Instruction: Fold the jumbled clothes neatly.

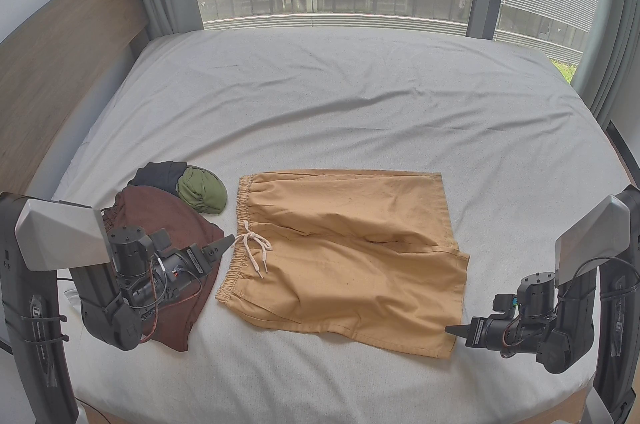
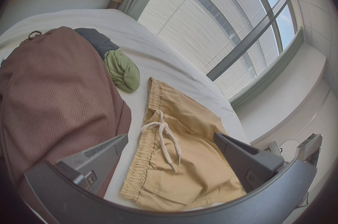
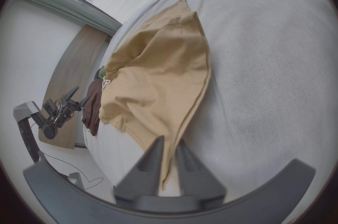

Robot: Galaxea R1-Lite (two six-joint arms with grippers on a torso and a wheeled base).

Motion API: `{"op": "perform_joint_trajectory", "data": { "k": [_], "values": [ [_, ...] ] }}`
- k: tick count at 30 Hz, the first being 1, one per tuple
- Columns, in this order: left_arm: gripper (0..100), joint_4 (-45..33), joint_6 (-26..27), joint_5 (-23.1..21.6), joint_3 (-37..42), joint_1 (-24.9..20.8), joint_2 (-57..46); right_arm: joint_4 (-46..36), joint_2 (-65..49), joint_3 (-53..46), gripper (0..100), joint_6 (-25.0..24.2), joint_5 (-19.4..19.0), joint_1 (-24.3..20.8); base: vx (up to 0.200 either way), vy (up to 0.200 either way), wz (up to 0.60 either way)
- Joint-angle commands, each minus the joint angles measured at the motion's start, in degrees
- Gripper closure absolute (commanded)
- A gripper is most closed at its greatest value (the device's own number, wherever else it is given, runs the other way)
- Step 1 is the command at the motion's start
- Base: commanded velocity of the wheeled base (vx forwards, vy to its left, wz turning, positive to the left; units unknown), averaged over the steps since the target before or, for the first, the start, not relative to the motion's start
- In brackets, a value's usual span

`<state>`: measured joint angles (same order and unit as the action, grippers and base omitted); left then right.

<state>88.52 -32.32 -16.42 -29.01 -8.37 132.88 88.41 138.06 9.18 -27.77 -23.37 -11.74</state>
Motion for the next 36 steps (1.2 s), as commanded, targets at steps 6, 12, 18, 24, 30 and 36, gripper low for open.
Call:
{"op": "perform_joint_trajectory", "data": {
  "k": [6,12,18,24,30,36],
  "values": [
    [0,-0.10,0.50,0.34,1.94,-1.82,2.12,0.01,-0.25,0.05,0,0.79,0.08,1.90,0.000,0.000,0.00],
    [0,-0.10,0.76,1.48,1.68,-1.73,3.62,-0.08,-2.71,0.84,0,1.14,-0.01,5.24,0.000,0.000,0.00],
    [0,-0.45,2.79,1.83,3.35,-2.26,3.97,0.01,-2.62,1.02,0,1.49,-0.01,5.50,0.000,0.000,0.00],
    [0,-0.54,2.26,2.01,3.44,-2.61,5.46,0.01,-2.53,1.28,0,1.49,0.08,5.50,0.000,0.000,0.00],
    [0,-3.09,2.17,2.36,3.96,-2.52,6.25,0.01,-2.36,1.63,0,1.58,0.08,5.50,0.000,0.000,0.00],
    [0,-4.32,1.99,2.27,3.44,-2.35,7.48,0.01,-2.18,1.81,0,1.58,0.08,5.50,0.000,0.000,0.00]
  ]
}}
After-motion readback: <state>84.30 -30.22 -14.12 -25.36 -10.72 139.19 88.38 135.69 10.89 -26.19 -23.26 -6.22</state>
